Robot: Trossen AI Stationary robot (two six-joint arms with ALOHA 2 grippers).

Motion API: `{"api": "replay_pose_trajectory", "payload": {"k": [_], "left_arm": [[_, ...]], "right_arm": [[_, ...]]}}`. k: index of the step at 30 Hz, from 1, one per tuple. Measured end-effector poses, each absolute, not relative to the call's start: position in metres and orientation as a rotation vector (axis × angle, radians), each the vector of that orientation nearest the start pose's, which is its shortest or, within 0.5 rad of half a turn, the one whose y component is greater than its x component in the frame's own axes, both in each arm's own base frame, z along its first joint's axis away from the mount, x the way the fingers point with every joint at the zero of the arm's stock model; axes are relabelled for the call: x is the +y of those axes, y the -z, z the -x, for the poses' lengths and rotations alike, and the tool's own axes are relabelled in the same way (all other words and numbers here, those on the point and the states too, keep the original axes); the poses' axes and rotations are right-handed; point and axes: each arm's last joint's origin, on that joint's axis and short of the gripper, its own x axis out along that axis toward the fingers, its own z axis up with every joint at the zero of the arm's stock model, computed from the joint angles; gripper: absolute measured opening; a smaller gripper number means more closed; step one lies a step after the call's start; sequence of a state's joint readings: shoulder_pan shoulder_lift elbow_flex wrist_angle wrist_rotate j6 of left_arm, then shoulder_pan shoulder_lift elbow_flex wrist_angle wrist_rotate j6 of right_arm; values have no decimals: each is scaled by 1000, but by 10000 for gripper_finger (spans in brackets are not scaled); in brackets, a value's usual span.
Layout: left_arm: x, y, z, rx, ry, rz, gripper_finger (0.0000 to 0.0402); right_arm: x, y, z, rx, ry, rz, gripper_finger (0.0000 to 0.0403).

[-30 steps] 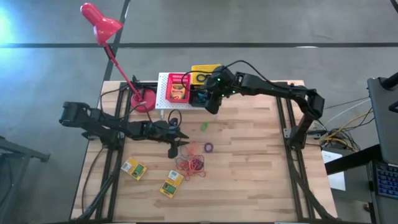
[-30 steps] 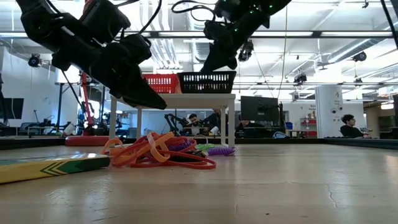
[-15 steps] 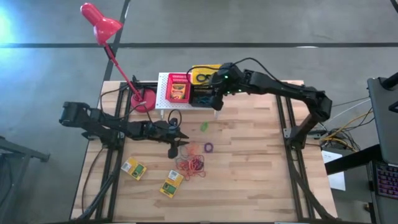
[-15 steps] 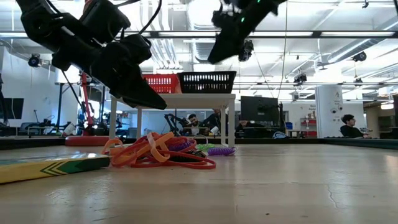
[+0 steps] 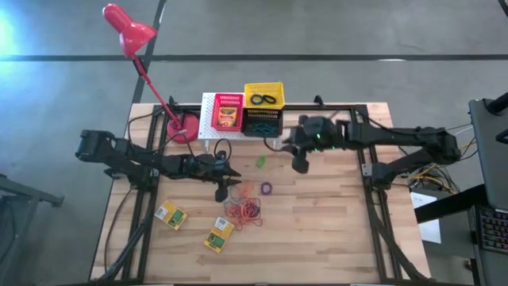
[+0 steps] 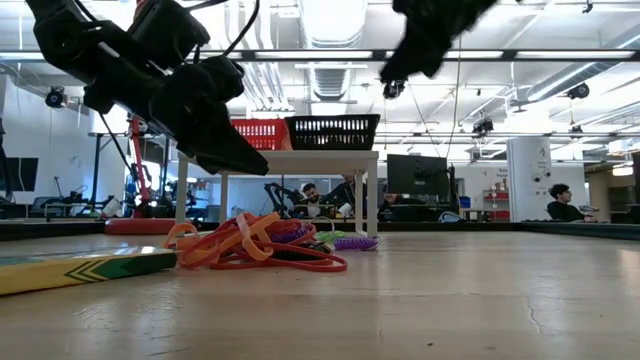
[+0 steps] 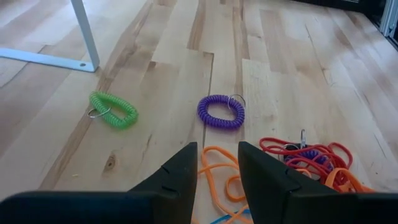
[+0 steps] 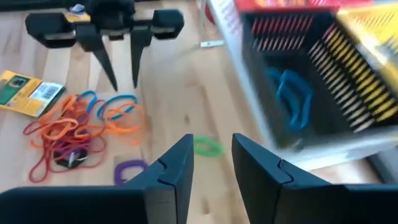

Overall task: Pick & Place Office Desk Supplies
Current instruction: Put the purple spring keychain into the yellow bin on the shelf

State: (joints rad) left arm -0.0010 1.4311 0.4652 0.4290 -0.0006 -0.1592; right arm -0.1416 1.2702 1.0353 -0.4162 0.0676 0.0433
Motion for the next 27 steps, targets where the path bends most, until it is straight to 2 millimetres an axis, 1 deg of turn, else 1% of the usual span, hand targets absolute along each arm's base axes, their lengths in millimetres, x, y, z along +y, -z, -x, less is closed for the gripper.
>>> {"api": "replay_pose_trajectory", "payload": {"k": [3, 6, 8, 12, 18, 23, 27], "left_arm": [[0, -148, -255, 535, -47, 156, 118], [0, -148, -255, 534, -50, 155, 118], [0, -148, -255, 534, -50, 155, 118], [0, -148, -255, 533, -54, 159, 118], [0, -148, -255, 534, -60, 177, 118], [0, -147, -254, 545, -61, 179, 118], [-2, -143, -251, 603, -58, 181, 118]], "right_arm": [[-30, -271, -259, 605, 207, -121, 97], [-19, -245, -255, 569, 178, -151, 91], [-12, -228, -253, 564, 154, -149, 88], [1, -199, -254, 540, 95, -115, 86], [9, -169, -264, 478, 44, -135, 94], [10, -152, -279, 529, 37, -176, 118], [11, -143, -296, 558, 41, -188, 142]]}}
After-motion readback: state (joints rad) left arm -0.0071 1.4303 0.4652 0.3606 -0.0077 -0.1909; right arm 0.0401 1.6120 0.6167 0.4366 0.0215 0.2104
